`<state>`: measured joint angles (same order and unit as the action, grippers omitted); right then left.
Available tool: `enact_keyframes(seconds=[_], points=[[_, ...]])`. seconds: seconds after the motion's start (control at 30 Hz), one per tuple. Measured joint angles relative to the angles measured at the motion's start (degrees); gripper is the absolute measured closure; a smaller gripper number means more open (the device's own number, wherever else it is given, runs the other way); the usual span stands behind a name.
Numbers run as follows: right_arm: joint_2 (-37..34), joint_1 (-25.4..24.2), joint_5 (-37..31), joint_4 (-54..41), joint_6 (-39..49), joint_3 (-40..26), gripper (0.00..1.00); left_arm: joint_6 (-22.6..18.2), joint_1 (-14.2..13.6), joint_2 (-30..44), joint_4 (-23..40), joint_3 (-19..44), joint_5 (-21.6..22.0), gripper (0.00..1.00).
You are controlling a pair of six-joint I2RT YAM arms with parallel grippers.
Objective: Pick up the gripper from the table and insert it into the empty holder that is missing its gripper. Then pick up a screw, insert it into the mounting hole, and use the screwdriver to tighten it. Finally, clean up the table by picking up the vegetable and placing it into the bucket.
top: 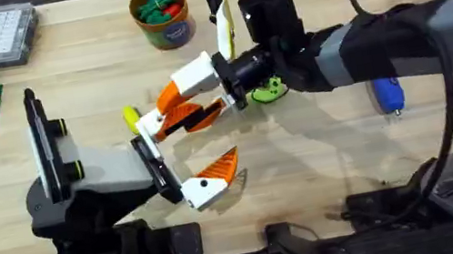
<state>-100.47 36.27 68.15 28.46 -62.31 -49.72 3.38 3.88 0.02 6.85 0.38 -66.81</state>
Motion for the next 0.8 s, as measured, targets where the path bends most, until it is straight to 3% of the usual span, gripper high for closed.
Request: enact_keyframes(seconds=[0.33, 0.53, 0.67, 0.8], points=[[0.04, -0.38, -0.02, -0.11, 0.65, 0.03, 0.015, 0.00, 0.01, 0.01, 0.04, -0.01, -0.45, 0.012], [4.75, -4.21, -2.51, -2.62, 5.38, 0.40, 0.015, 0.00, 0.00, 0.00, 0.05, -0.01, -0.65, 0.012], [10.02, -8.01, -7.52, -9.67, 11.55, 0.37, 0.015, 0.00, 0.01, 0.01, 0.07, -0.01, -0.73, 0.012], [14.68, -10.78, -14.14, -22.71, 20.04, 0.08, 0.014, 0.00, 0.00, 0.01, 0.09, -0.02, -0.76, 0.012]])
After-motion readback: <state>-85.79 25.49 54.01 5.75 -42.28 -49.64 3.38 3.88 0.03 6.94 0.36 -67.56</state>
